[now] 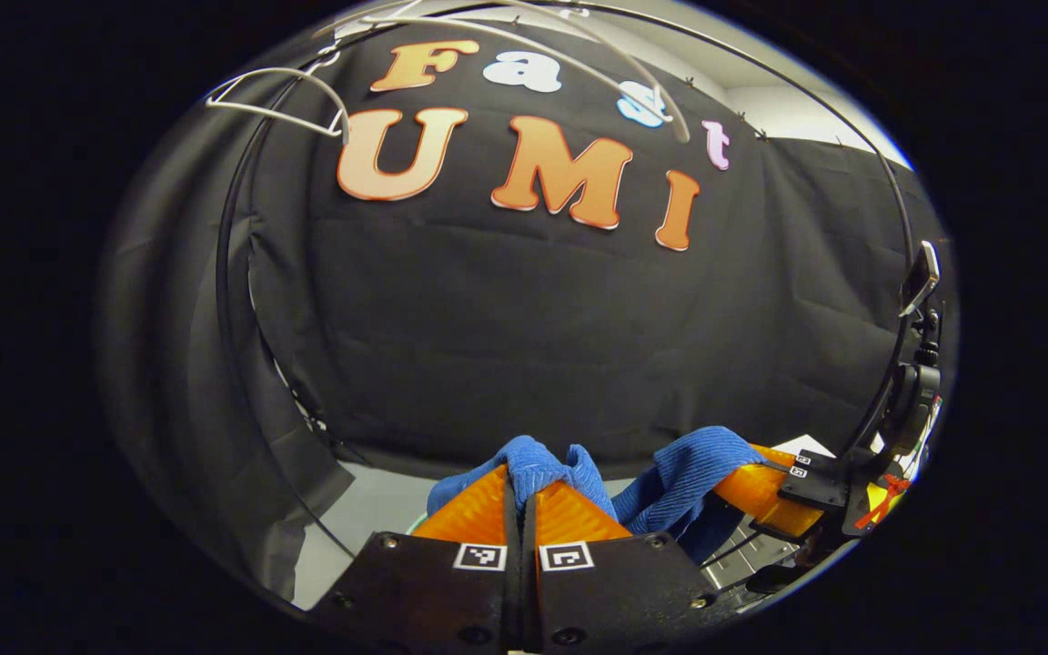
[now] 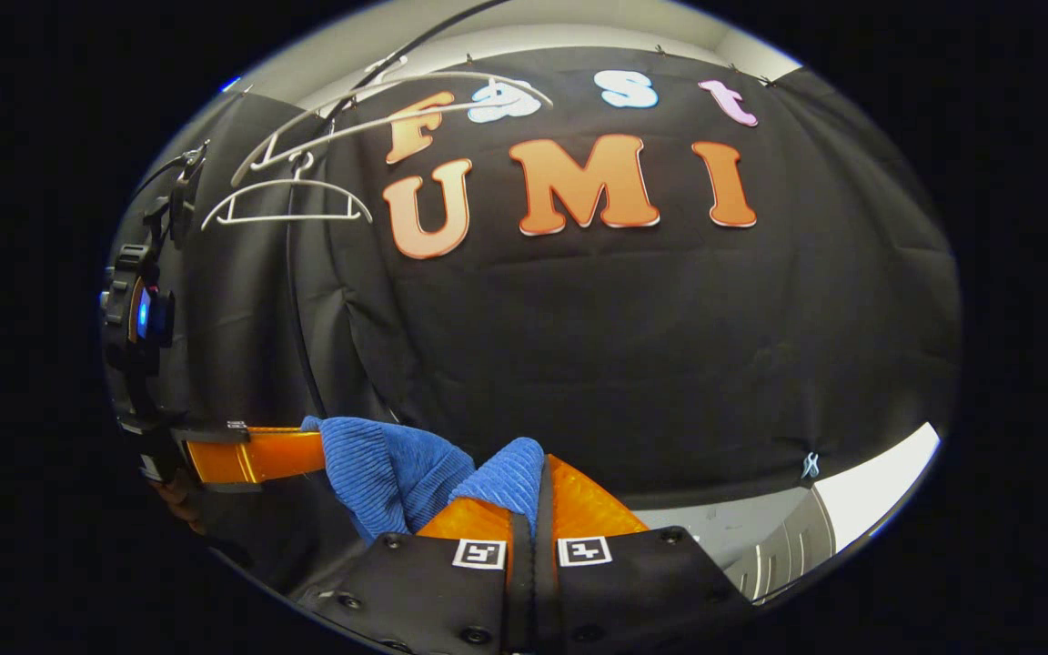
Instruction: Grasp the clothes on the hanger with both hands and then place them into the laundry hamper below.
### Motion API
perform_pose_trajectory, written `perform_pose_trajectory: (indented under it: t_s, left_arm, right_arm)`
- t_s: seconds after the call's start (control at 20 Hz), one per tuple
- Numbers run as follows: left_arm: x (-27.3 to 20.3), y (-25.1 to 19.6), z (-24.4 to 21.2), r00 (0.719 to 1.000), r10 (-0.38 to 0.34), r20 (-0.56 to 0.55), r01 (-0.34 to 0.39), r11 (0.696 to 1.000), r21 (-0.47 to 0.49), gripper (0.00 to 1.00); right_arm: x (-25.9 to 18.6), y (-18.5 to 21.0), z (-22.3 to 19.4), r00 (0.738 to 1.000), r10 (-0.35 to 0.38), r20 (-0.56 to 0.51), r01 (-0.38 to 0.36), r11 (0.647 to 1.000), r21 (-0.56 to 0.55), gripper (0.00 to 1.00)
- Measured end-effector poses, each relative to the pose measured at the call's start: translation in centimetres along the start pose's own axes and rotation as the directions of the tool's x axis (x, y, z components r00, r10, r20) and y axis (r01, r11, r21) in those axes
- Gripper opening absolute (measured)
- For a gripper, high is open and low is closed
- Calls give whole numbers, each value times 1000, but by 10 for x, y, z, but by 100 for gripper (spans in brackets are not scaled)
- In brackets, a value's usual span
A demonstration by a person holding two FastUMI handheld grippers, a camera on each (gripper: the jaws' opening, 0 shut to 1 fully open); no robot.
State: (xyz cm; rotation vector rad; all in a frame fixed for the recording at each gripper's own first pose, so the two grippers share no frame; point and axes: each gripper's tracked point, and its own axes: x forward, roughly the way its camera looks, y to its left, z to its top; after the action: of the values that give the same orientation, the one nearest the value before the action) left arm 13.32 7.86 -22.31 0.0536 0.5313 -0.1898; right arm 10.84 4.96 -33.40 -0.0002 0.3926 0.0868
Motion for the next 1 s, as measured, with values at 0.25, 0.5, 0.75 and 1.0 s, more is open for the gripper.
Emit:
perform_pose_trajectory:
  t_s: [0.25,0.5,0.75,1.0]
  left_arm:
    - [25,22,-69,989,40,-141,-44,999,-26,0]
    - [45,34,-141,950,59,-308,-85,994,-73,1]
    - [56,42,-192,904,74,-422,-119,989,-82,1]
    - [59,48,-223,857,99,-505,-167,982,-91,0]
  right_arm:
    - [28,-20,-72,991,-32,-132,36,999,28,7]
    - [49,-35,-148,955,-60,-289,76,996,45,8]
    - [53,-36,-196,923,-63,-379,77,997,23,8]
    - [58,-36,-243,876,-71,-477,92,996,20,8]
